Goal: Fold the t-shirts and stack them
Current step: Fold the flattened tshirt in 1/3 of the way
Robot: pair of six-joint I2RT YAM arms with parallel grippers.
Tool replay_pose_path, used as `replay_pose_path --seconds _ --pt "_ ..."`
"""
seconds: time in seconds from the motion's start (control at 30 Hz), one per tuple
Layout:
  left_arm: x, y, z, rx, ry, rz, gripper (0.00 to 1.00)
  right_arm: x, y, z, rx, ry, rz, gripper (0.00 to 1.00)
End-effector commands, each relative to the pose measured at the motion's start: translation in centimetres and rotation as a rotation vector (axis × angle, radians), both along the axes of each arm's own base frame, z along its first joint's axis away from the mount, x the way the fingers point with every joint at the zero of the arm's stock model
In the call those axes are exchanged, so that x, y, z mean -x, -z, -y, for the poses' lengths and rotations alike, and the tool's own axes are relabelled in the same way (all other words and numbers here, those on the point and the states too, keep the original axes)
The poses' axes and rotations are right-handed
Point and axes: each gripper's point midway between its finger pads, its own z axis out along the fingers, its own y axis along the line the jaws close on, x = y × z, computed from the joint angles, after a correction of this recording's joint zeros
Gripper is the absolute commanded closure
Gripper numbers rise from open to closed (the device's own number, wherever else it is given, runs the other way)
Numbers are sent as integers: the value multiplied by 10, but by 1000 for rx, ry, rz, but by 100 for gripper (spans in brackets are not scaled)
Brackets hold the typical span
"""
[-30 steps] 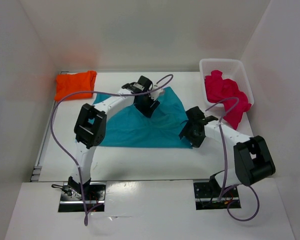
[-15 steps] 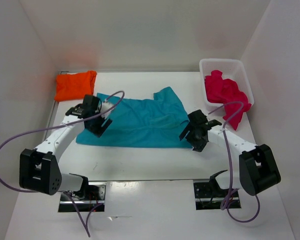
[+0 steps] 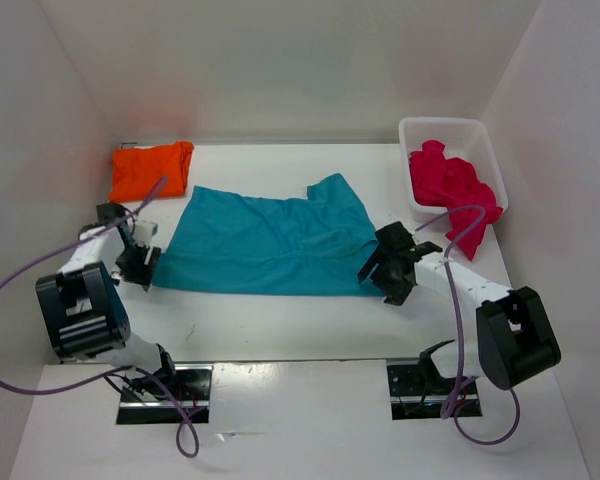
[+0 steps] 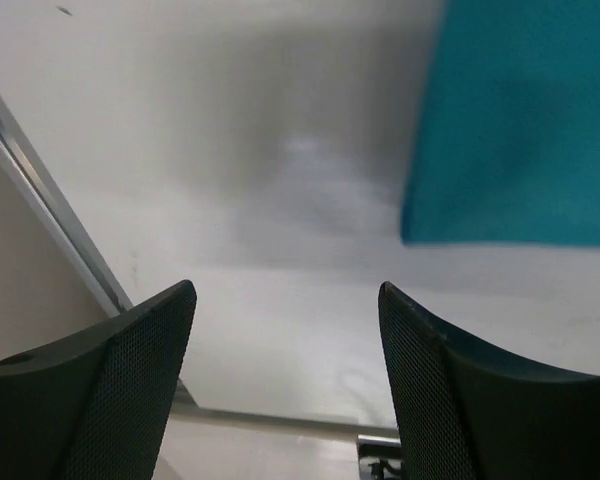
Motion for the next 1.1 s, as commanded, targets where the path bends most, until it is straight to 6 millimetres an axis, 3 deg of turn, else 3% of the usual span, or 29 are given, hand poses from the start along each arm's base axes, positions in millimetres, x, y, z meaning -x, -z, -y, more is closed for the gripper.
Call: replay_pose_path --seconds 0.0,0.2,0.4,0.6,0.7,0.73,0.8,0.83,0.87,0.9,1.0,1.07 --pt "-31 -4 11 207 -53 82 19 -7 4 -4 -8 -1 30 16" --pt "-39 -11 34 325 -27 113 19 -3 13 2 27 -2 5 17" --pt "-37 1 45 393 -4 83 19 -4 11 1 20 6 13 21" --pt "-42 17 47 439 -16 19 23 -9 16 2 42 -1 -5 41" --pt "-34 24 45 412 -19 -20 36 -8 18 2 46 -1 -15 59" --pt "-29 29 47 420 -23 -41 45 -8 18 2 46 -1 -15 72" --pt "-27 33 46 413 -18 -56 57 -8 18 2 46 -1 -15 85" --pt "-26 36 46 417 -11 -69 64 -11 16 1 43 -1 -7 99" --pt "-26 36 46 417 -11 -69 80 -10 18 1 47 -1 -16 100" --pt "-29 37 44 417 -11 -69 86 -7 19 2 53 -10 -25 100" --pt "-32 34 47 436 -8 -58 100 -1 18 5 61 -10 -45 100" --pt "-27 29 51 445 3 -61 100 1 9 4 46 -13 -30 100"
